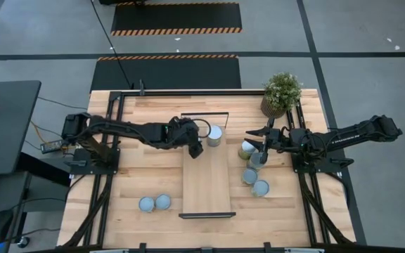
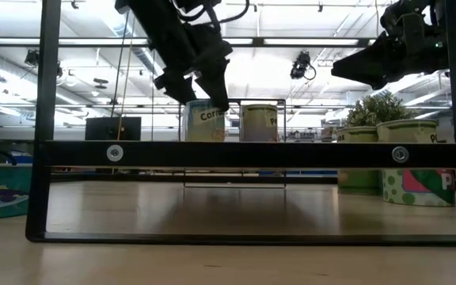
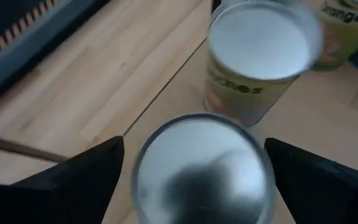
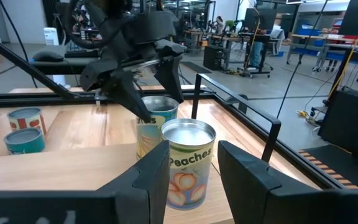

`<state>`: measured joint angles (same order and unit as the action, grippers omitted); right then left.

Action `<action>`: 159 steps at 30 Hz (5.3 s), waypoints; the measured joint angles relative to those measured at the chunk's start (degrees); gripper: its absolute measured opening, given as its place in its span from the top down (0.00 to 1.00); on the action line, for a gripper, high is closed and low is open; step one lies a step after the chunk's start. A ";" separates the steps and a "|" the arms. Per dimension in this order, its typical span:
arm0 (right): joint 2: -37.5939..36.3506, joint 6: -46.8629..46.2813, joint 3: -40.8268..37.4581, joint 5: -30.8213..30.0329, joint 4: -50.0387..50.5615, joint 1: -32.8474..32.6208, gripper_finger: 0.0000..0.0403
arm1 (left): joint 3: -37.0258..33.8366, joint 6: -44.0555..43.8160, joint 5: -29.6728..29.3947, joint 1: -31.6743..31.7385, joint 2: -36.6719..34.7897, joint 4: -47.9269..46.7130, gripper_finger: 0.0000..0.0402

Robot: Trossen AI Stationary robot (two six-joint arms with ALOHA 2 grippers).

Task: Pick and place cans onto a shelf
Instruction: Put the canned carrots on the shelf

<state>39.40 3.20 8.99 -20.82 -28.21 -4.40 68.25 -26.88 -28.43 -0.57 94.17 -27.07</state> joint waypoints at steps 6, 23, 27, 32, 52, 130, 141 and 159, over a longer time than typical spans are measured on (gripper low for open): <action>0.00 -0.02 0.00 -0.01 0.00 -0.01 0.65 | 0.14 2.11 -2.18 -1.73 -0.04 2.61 0.03; 0.02 -0.44 0.00 -0.02 -0.02 0.00 0.65 | 12.57 3.82 9.85 -1.57 -0.13 -29.28 0.03; 0.02 -0.44 0.01 -0.02 -0.07 0.00 0.65 | 10.69 4.97 10.10 -1.33 -0.13 -31.38 0.03; 0.02 -0.45 0.00 -0.02 -0.11 -0.02 0.65 | 5.94 8.66 6.01 -1.15 -0.09 -26.29 0.03; 0.02 -0.50 0.00 -0.02 -0.15 -0.02 0.65 | -0.24 2.76 -7.47 -2.70 -0.07 -8.94 0.03; 25.66 -12.07 17.25 4.66 14.09 -1.19 0.59 | 36.73 38.09 24.49 6.42 15.98 -32.97 0.03; 25.68 -12.04 17.25 5.51 13.77 -2.01 0.59 | 37.35 38.02 29.69 9.47 17.77 -34.07 0.03; 25.70 -12.07 17.20 5.55 13.37 -2.01 0.59 | 37.33 38.02 25.40 7.71 20.20 -38.05 0.03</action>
<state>65.10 -8.86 26.20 -15.27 -14.84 -6.42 105.58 11.14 -3.03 7.14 114.37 -65.12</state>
